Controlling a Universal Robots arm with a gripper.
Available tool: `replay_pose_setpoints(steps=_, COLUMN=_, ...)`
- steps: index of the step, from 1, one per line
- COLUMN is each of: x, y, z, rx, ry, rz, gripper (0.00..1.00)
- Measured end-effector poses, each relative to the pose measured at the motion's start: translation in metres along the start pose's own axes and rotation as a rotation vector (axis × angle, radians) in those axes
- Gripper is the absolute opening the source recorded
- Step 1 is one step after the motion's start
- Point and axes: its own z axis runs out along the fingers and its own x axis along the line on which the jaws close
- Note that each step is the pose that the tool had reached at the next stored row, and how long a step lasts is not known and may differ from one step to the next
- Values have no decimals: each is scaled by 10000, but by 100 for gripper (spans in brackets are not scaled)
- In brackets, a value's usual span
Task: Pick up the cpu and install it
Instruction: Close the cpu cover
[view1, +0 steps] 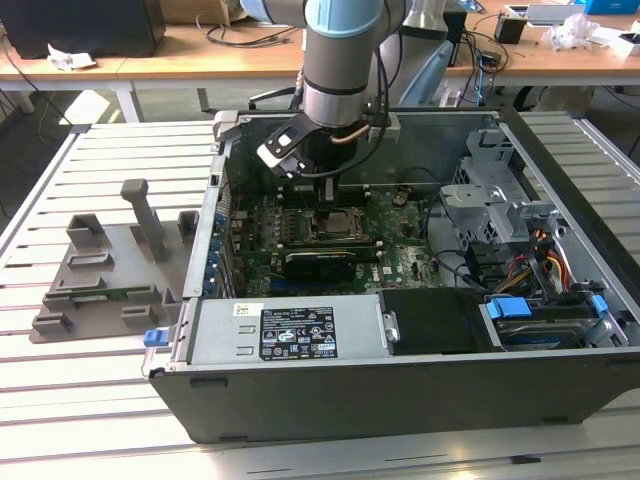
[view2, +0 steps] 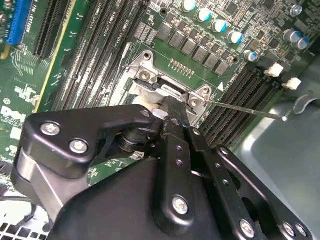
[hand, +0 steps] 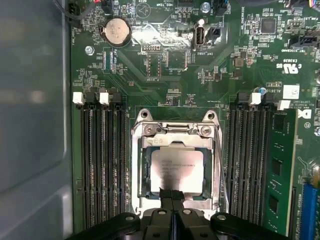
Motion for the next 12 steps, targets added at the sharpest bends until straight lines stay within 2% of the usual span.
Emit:
replay_pose_setpoints(steps=2, x=-2, y=1, z=38, rx=1, ry=4, rz=-1, gripper=11)
replay_pose_setpoints(steps=4, x=-2, y=2, z=44, rx=3, ry=15, rz=-3, gripper=11)
replay_pose_setpoints(steps=6, x=-5, y=139, z=37, rx=2, ry=31, rz=-5, gripper=11)
replay_pose_setpoints(steps=8, x=-4, y=218, z=32, rx=5, ry=38, rz=-5, gripper=11)
replay_pose_setpoints(steps=9, x=-2, y=285, z=19, rx=12, ry=47, rz=-9, gripper=11)
replay_pose_setpoints(steps=12, x=-2, y=305, z=-39, rx=23, ry=40, rz=-7, gripper=11)
